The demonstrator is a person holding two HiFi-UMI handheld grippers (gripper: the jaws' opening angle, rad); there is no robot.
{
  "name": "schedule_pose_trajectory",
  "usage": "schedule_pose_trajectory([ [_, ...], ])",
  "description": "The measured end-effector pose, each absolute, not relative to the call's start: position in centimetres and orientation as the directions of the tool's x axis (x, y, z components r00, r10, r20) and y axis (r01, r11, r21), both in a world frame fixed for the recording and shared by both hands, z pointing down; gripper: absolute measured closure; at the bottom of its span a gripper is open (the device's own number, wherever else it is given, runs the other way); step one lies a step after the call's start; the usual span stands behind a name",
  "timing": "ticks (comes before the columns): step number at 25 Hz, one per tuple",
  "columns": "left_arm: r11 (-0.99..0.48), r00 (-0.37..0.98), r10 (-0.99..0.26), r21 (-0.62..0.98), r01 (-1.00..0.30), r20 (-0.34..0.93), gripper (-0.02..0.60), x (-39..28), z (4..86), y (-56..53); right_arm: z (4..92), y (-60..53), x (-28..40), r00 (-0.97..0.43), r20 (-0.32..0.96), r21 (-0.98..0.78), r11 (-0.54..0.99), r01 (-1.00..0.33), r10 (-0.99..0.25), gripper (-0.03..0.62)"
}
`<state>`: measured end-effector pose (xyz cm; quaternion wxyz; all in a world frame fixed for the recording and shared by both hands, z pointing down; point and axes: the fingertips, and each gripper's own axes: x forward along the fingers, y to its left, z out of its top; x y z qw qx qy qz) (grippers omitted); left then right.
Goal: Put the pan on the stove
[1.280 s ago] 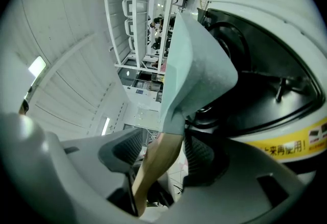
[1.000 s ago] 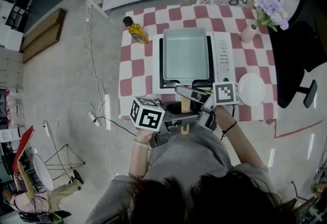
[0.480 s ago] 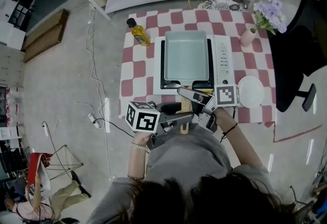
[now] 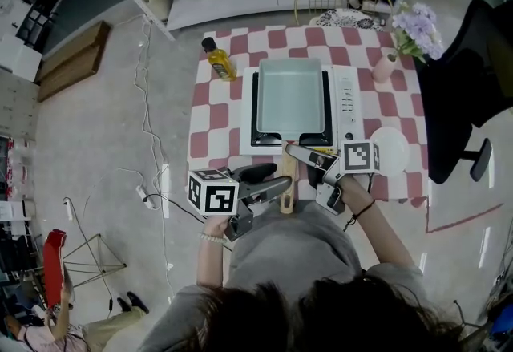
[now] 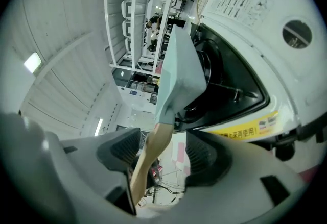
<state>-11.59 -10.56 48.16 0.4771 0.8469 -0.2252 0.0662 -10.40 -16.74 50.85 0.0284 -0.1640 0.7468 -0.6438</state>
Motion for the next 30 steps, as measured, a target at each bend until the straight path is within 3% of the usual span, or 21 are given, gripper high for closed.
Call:
schedule_pose_trajectory([
  [12, -0.485, 0.834, -0.41, 0.685, -0.543, 0.37, 0.302, -13.3, 47.1, -10.4, 50.2, -16.2, -8.5, -0.931, 0.208, -0.945, 0.186, -0.27, -0.299, 0.323],
  [17, -0.502, 0.811, -0.463, 0.648, -0.573, 0.358, 0.314, -13.9, 46.0, -10.4, 49.2, -16.2, -7.7, -0.926, 0.207, -0.931, 0.228, -0.286, -0.317, 0.397],
  [22, -0.538, 0.763, -0.557, 0.556, -0.633, 0.33, 0.436, -14.5, 44.5, -10.9, 47.7, -16.2, -7.1, -0.926, 0.193, -0.903, 0.31, -0.297, -0.325, 0.452],
  [30, -0.554, 0.723, -0.621, 0.484, -0.678, 0.302, 0.489, -14.7, 43.7, -11.5, 46.6, -16.9, -5.6, -0.899, 0.239, -0.779, 0.481, -0.403, -0.367, 0.509],
])
